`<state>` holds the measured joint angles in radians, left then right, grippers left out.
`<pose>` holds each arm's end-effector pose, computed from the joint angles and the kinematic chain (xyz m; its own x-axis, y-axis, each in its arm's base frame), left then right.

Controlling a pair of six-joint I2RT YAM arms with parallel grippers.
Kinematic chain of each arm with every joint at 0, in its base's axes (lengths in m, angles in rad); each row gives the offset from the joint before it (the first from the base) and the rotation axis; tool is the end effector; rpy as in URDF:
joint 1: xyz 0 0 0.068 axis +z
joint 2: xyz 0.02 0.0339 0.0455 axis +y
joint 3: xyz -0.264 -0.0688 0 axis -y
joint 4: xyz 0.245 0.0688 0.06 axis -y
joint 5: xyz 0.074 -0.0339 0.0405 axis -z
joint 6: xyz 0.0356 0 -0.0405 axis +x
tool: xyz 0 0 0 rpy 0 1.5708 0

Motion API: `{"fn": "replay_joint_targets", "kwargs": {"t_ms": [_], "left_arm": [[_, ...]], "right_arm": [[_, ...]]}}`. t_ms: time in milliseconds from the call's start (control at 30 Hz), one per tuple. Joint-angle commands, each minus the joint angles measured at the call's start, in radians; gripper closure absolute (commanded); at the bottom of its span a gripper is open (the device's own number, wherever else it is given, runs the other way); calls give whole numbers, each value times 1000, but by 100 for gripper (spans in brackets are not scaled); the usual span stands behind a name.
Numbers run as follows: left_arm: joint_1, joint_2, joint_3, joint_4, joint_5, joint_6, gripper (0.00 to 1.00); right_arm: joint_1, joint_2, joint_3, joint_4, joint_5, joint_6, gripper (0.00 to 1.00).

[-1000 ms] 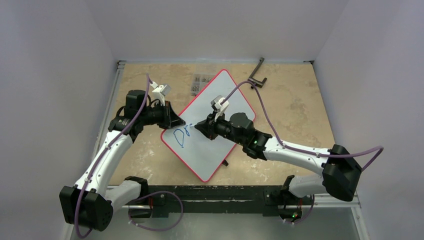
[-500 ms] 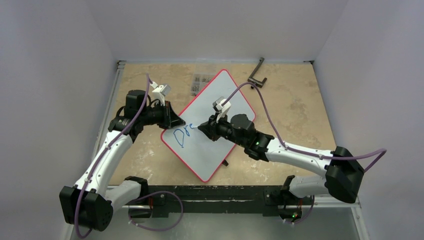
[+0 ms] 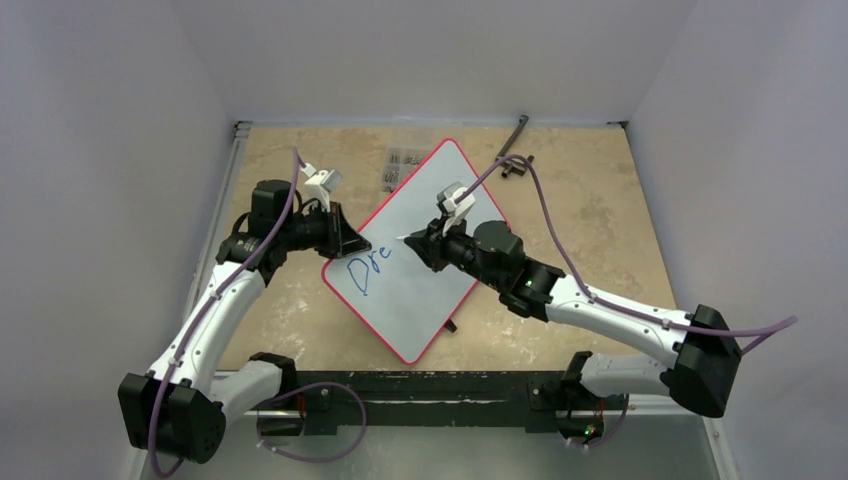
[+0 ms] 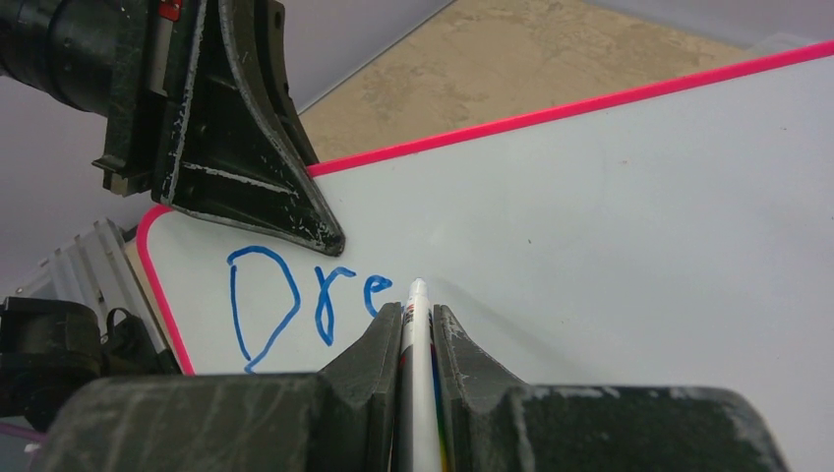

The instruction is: Write a sentence on the whiteboard

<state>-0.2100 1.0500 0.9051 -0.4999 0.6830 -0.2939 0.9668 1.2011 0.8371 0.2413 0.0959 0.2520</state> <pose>0.2114 -0.0680 0.3054 -0.7524 -0.0694 -0.6551 0.4566 0.6618 -0.5946 0.1638 0.2314 0.3151 -0.2581 0.0629 -0.9641 -0.7238 0.6483 0.2361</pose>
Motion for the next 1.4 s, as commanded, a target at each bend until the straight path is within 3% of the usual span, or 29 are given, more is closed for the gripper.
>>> {"fn": "replay_joint_targets", "kwargs": {"t_ms": [0, 733, 1367], "left_arm": [[-6, -5, -16, -28, -140, 170, 100], [-6, -4, -15, -25, -136, 167, 100], [-7, -4, -15, -28, -139, 168, 100]], "right_arm": [[-18, 2, 39, 30, 22, -13, 100], [-48, 101, 97, 61, -21, -6, 100], [-48, 111, 62, 70, -174, -34, 100]]}}
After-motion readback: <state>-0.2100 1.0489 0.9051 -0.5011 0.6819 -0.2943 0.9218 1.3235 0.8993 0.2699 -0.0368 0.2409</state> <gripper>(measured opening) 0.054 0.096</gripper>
